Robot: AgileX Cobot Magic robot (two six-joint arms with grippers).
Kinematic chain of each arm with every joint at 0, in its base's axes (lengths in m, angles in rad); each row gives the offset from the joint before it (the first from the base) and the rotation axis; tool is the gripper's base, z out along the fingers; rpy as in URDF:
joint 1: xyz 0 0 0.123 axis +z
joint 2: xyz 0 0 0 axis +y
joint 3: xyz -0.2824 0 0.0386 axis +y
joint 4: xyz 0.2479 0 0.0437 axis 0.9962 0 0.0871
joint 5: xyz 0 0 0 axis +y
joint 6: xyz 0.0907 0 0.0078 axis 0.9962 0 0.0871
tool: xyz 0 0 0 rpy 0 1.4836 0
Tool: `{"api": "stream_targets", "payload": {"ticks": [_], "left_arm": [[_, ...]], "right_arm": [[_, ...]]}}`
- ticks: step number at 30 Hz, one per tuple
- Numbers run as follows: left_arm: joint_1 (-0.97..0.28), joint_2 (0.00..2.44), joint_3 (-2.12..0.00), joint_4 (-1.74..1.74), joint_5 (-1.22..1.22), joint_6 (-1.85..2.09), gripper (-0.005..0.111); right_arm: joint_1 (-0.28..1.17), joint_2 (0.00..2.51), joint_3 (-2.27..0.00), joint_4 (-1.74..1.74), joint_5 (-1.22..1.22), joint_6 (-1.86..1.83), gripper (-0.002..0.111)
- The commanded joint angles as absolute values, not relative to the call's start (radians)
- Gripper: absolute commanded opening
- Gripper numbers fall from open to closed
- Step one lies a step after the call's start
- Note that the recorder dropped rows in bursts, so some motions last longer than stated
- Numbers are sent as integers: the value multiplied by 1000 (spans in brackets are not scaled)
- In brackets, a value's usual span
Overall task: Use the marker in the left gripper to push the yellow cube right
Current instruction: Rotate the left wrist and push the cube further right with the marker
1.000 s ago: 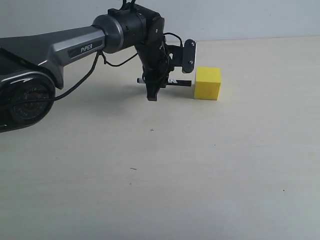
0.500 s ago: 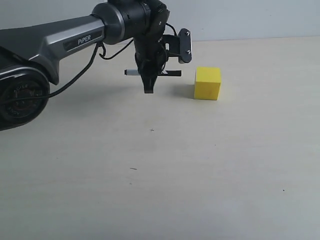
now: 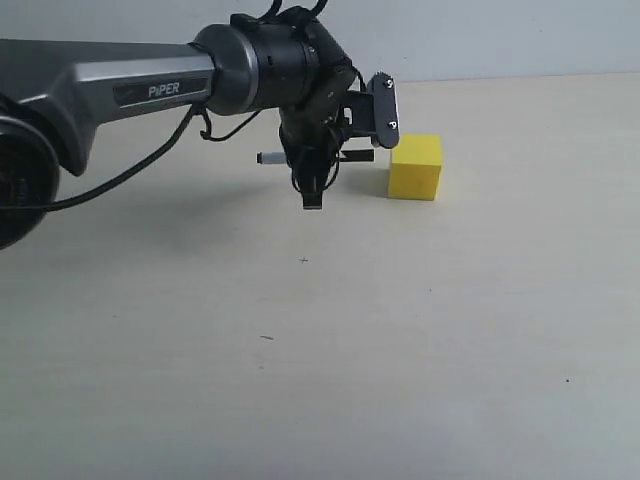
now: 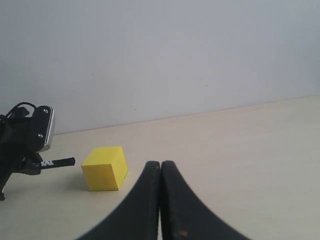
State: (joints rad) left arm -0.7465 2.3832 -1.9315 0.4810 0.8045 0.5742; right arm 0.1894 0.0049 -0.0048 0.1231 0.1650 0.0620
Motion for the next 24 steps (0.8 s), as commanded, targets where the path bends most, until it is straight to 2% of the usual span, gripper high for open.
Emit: {"api": "stream_targets", "payload": {"ticks": [1,5,11,24], "left_arm": [[-780,2334,-1797,832,684,293,0],[-818,2334,-1733,988,678,217,0],[-839,2334,-1733,974,591,188,0],[-835,2338,-1733,909,630,178,0]], "right_arm": [[186,0,0,124,155,54,0],[186,0,0,124,155,54,0],[186,0,0,124,155,54,0],[186,0,0,124,155,54,0]]}}
